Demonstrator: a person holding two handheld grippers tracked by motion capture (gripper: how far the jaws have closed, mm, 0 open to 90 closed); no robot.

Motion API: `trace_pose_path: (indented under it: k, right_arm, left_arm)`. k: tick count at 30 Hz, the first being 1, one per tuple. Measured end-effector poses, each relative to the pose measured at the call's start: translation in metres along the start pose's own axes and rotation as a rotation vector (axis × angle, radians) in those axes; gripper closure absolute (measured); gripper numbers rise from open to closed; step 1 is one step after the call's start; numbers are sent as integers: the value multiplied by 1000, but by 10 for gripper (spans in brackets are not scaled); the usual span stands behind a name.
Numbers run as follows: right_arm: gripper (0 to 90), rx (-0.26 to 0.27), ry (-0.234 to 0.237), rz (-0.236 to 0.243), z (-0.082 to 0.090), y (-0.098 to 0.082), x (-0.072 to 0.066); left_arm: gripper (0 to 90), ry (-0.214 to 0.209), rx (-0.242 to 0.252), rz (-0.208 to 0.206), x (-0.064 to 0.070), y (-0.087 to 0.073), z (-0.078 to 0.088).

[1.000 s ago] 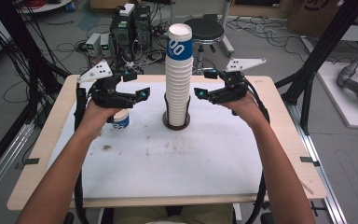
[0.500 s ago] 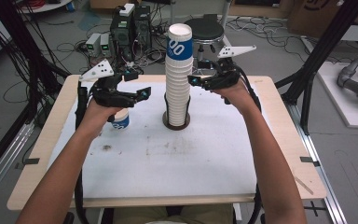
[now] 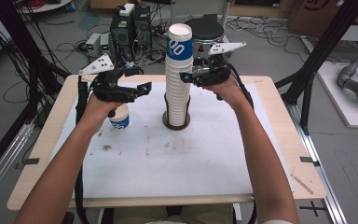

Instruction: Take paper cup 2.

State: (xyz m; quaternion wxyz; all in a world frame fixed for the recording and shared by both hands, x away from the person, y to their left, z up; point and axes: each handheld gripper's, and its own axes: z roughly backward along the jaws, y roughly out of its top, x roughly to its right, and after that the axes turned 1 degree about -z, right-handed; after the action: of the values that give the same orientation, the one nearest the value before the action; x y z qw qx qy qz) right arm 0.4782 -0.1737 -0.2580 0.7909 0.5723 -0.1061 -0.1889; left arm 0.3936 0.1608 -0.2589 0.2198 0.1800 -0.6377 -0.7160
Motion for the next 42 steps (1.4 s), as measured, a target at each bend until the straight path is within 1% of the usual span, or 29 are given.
trace_pose_path:
  k: [1,3,4,6,7,8,10,12,17,18,21,25,27,29,32,35,37,39,42]
  right_arm:
    - [142,-1,2,-1,-1,-1,1]
    - [142,22,13,-13,-3,-1,1]
    - [142,42,19,-10,-3,0,2]
    - [142,56,21,-3,-4,0,2]
    - [142,58,24,-6,-4,0,2]
    - [152,57,26,-10,-4,0,3]
    - [184,58,22,5,-3,1,2]
    - [194,52,21,14,-2,2,1]
    - [205,43,20,16,0,2,1]
    - [207,44,20,24,0,2,1]
    - [211,43,21,23,0,2,1]
    - [215,42,21,23,-1,3,0]
    - [217,41,20,21,0,2,0]
    - [218,40,19,20,0,3,1]
    - [218,41,17,25,0,3,1]
    - [218,40,19,23,0,3,0]
    - [219,40,19,26,0,3,0]
    - [220,39,19,26,0,3,0]
    - [220,37,20,26,0,3,0]
  left_arm:
    - [173,-5,1,2,-1,1,0]
    - [173,-6,1,-1,-2,4,-2]
    - [174,-10,1,-3,-3,5,-2]
    - [174,-10,7,-6,-3,8,-3]
    - [174,-13,6,-6,-4,9,-3]
    - [174,-12,6,-4,-4,10,-4]
    - [174,-13,7,-2,-6,11,-5]
    - [173,-16,3,-3,-7,14,-7]
    - [174,-29,16,-16,-8,26,-15]
    - [174,-32,16,-21,-8,29,-16]
    - [174,-41,14,-41,-9,38,-23]
    - [174,-48,21,-60,-11,51,-31]
    - [174,-51,16,-69,-12,58,-36]
    - [174,-50,15,-94,-13,66,-41]
    - [174,-57,24,-97,-14,75,-49]
    - [173,-61,23,-106,-15,83,-57]
    - [174,-54,18,-112,-15,85,-61]
    - [173,-57,15,-109,-15,86,-65]
    - [174,-47,5,-110,-17,87,-71]
